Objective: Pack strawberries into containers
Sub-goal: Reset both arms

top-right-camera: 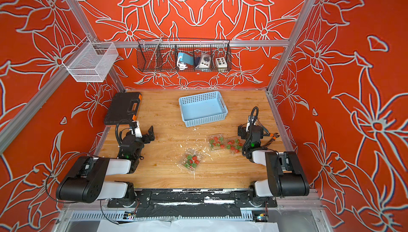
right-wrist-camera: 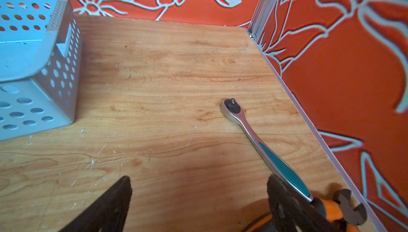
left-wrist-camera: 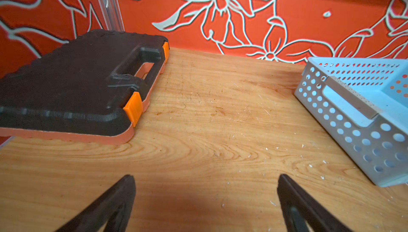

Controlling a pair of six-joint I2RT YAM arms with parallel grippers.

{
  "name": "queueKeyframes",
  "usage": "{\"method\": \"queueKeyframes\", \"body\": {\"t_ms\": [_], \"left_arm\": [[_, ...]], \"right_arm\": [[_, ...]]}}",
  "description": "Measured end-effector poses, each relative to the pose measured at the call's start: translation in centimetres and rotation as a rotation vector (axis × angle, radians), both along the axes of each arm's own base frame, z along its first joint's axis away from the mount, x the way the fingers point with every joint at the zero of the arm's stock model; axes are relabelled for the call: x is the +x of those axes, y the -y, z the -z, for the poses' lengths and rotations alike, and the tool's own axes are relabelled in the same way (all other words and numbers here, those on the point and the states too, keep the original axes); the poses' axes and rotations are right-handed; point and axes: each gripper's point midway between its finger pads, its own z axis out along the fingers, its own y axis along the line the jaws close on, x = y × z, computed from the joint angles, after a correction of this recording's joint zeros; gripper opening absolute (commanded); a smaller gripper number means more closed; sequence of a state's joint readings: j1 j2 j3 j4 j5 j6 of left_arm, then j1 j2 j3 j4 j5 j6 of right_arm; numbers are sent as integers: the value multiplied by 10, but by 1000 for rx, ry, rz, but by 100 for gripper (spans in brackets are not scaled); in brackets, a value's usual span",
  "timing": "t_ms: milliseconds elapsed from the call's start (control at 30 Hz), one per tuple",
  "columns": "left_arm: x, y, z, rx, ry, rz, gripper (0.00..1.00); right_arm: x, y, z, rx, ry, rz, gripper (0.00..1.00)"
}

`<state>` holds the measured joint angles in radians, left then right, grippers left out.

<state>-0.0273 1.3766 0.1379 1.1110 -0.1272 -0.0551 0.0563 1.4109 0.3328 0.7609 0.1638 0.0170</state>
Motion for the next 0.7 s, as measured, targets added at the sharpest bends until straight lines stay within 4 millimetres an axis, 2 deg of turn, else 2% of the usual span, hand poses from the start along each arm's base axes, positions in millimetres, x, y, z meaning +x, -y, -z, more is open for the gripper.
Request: {"method": "queueKeyframes", "body": {"t_ms": [133,533,700], "left_arm": [[-7,2,9,11,-8,11,99],[-7,9,4,30,10,31,99],[-6,10,4,36,11,37,99]], "right_arm": [[1,-1,-1,2,6,-7,97],[1,-1,-2,1,10,-9,97],[-4,5,0,-3,20,27,96]]}}
